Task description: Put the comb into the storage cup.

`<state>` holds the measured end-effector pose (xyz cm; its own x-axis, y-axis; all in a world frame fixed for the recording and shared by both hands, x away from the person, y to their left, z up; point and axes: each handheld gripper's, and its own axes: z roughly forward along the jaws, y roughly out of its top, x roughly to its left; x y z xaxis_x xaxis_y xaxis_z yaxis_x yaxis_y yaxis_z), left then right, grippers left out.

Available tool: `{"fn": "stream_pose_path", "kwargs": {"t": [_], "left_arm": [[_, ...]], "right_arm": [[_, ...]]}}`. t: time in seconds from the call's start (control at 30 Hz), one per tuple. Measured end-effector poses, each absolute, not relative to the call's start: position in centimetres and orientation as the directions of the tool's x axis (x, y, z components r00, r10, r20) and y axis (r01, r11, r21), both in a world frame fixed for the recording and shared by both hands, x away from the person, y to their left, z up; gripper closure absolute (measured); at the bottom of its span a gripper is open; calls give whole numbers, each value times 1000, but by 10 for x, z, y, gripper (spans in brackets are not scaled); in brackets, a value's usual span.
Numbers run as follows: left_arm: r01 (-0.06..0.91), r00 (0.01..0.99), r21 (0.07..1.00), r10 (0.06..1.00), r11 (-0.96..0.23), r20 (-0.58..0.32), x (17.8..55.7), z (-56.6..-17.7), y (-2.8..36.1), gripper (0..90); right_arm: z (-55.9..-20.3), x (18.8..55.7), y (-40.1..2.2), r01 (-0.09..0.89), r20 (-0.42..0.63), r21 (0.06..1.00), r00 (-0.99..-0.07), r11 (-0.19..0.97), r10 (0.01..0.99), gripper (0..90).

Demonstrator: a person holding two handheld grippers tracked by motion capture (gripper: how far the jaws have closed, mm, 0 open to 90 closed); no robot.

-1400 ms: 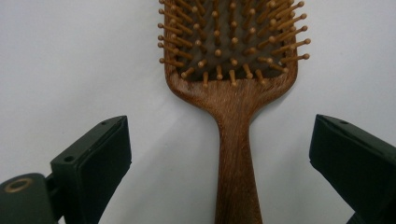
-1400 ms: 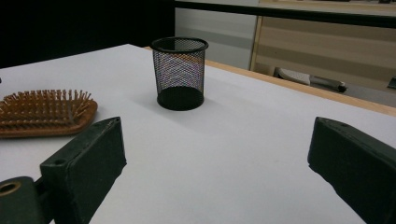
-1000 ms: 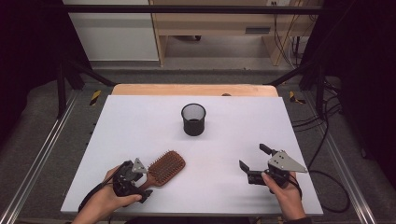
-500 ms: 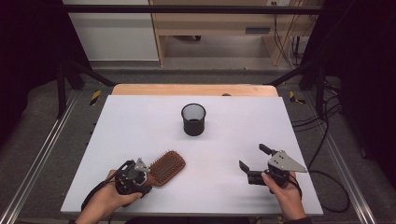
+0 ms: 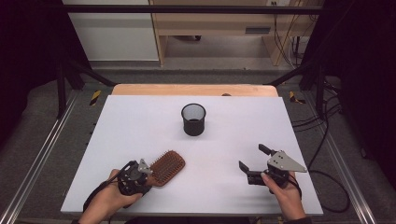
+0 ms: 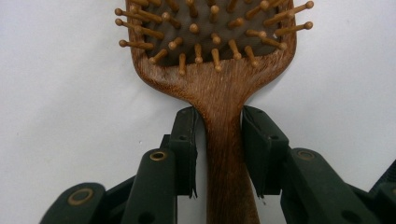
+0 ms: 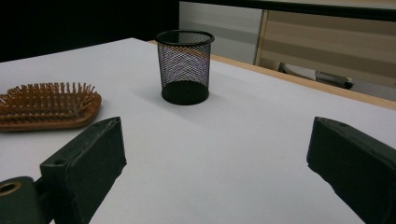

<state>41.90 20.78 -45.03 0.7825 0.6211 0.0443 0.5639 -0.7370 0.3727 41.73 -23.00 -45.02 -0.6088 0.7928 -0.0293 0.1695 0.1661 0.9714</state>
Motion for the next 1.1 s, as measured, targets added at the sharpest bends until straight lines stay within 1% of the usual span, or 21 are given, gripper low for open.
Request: {"fn": "stream_pose_path", "kwargs": {"t": [0.23,0.37,0.53,0.77,0.87,0.97,1.1], "left_arm": [[566,775,382,629,-730,54,417,-451,207,670],[564,780,395,625,-725,34,418,-452,210,717],[550,778,412,625,-726,63,413,-453,208,727],[534,763,495,643,-685,66,411,-454,213,728],[512,761,537,644,-670,78,414,-452,210,728],[459,770,583,627,-671,117,418,-449,203,728],[438,767,617,630,-654,123,426,-449,191,728]], "right_arm": [[-451,418,-229,171,-32,970,-612,172,790,46],[-451,418,-229,172,-33,970,-613,174,790,46],[-451,418,-229,174,-32,969,-614,175,789,47],[-451,418,-229,174,-31,969,-614,174,789,47],[-451,418,-229,174,-32,969,-615,175,788,47],[-451,417,-228,175,-29,969,-617,173,787,49],[-451,417,-226,188,-24,965,-628,182,778,49]]}}
